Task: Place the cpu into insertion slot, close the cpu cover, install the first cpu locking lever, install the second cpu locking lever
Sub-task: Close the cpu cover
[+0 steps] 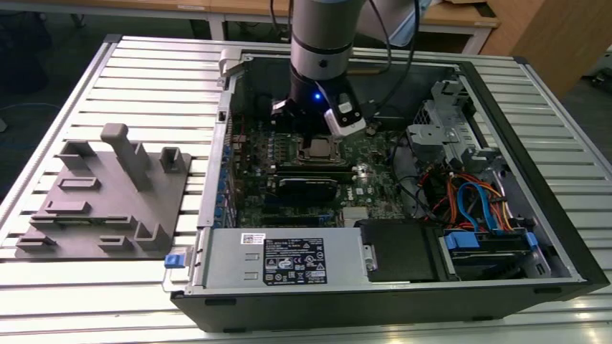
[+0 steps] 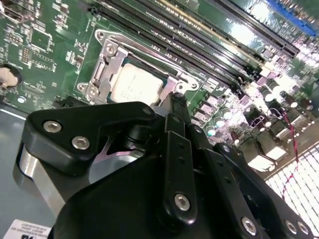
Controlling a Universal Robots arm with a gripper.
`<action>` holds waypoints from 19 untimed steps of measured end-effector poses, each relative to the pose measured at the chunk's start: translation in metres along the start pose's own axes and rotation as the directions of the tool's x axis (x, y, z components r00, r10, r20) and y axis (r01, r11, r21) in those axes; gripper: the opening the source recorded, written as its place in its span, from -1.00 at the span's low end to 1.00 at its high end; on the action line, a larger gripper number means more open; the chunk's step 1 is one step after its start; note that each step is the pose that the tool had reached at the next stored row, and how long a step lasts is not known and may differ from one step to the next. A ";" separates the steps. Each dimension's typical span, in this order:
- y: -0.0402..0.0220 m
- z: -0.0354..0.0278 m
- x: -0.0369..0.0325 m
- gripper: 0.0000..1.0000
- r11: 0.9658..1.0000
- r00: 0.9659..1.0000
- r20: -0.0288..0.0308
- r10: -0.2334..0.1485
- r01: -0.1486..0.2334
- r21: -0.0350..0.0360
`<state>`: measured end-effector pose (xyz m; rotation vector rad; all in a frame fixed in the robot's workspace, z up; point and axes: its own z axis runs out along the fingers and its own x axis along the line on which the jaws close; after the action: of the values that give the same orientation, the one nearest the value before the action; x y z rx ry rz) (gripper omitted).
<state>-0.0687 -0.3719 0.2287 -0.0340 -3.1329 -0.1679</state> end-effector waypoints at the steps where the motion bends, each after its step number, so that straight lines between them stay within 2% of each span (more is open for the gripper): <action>1: 0.0006 0.0013 0.0001 -0.80 1.000 1.000 0.000 0.000 0.000 -0.001; 5: 0.0026 0.0067 0.0003 -0.80 1.000 1.000 0.000 0.000 0.000 -0.005; 6: 0.0026 0.0077 0.0004 -0.80 1.000 1.000 0.000 0.000 0.000 -0.008; 9: 0.0026 0.0098 0.0011 -0.80 1.000 1.000 -0.001 0.000 0.000 -0.026; 10: 0.0026 0.0110 0.0012 -0.80 1.000 1.000 -0.001 0.000 0.000 -0.030; 15: 0.0030 0.0181 0.0014 -0.80 0.999 1.000 -0.001 0.000 0.000 -0.035; 17: 0.0033 0.0219 0.0015 -0.80 0.999 1.000 -0.001 0.000 0.000 -0.039; 19: 0.0033 0.0246 0.0015 -0.80 0.999 1.000 -0.001 0.000 0.000 -0.040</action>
<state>-0.0702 -0.3660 0.2046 -0.0339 -3.1284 -0.2308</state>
